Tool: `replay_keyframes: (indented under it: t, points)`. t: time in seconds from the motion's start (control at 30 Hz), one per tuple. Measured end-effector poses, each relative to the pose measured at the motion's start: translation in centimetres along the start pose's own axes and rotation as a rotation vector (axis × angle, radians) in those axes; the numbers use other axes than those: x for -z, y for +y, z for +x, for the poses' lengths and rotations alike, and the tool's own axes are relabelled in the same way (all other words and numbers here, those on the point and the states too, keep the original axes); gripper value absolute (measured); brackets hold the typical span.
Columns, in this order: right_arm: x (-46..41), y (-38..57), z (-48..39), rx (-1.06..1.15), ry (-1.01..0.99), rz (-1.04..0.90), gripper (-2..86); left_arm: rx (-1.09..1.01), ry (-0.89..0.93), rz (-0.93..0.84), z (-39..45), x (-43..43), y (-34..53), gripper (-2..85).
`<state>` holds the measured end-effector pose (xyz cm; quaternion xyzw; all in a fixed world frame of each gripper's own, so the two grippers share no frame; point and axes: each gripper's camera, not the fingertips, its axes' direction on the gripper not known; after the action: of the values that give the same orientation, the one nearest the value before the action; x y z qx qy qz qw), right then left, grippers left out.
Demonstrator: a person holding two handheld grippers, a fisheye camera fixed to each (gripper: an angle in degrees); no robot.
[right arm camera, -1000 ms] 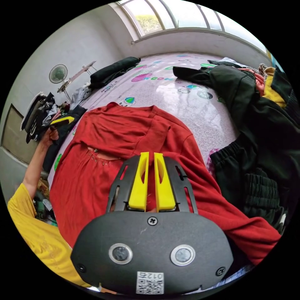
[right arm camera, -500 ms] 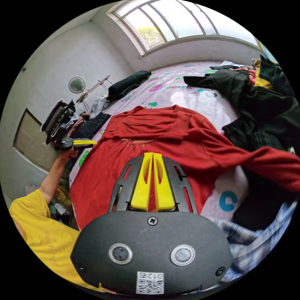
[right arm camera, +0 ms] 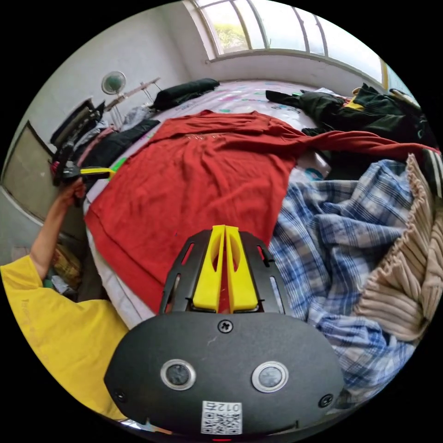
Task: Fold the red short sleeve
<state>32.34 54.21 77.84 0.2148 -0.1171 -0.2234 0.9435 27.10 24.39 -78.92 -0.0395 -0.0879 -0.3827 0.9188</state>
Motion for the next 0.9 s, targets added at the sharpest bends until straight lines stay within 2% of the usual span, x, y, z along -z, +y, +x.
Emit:
replay_keyframes:
  t: [0.03,0.27,0.4,0.47,0.53,0.7,0.77,0.8,0.9]
  points:
    - [-0.1,1.0,-0.1,0.004,0.049,-0.02,0.3,0.022,-0.028,-0.02,0.4,0.2,1.0,-0.1]
    - [1.4,5.9,-0.1,-0.09,0.005,0.068,0.0,0.186,-0.04,-0.03,0.3,4.2,5.0,-0.1]
    - [3.1,8.9,-3.5,0.05,-0.07,0.095,0.0,0.068,0.072,0.089,4.6,10.1,7.9,-0.1]
    - [2.8,10.7,-5.2,0.099,-0.026,0.057,-0.1,-0.002,0.08,0.082,7.1,11.3,9.2,-0.1]
    - [2.0,11.8,-6.0,0.124,0.05,0.012,-0.1,-0.041,0.011,0.024,9.3,11.3,10.6,-0.1]
    - [1.3,14.3,-6.1,0.113,0.045,0.043,-0.1,0.048,0.024,0.047,9.6,12.8,13.2,-0.2]
    - [1.2,15.0,-6.0,0.103,0.023,0.038,0.0,0.081,0.046,0.101,9.9,14.8,13.1,-0.1]
    - [1.2,15.1,-6.0,0.101,0.019,0.038,0.0,0.074,0.077,0.188,10.9,16.9,12.5,0.0]
    - [1.0,16.0,-6.0,0.091,-0.001,0.033,0.0,-0.049,0.17,0.392,15.7,22.5,8.6,0.0]
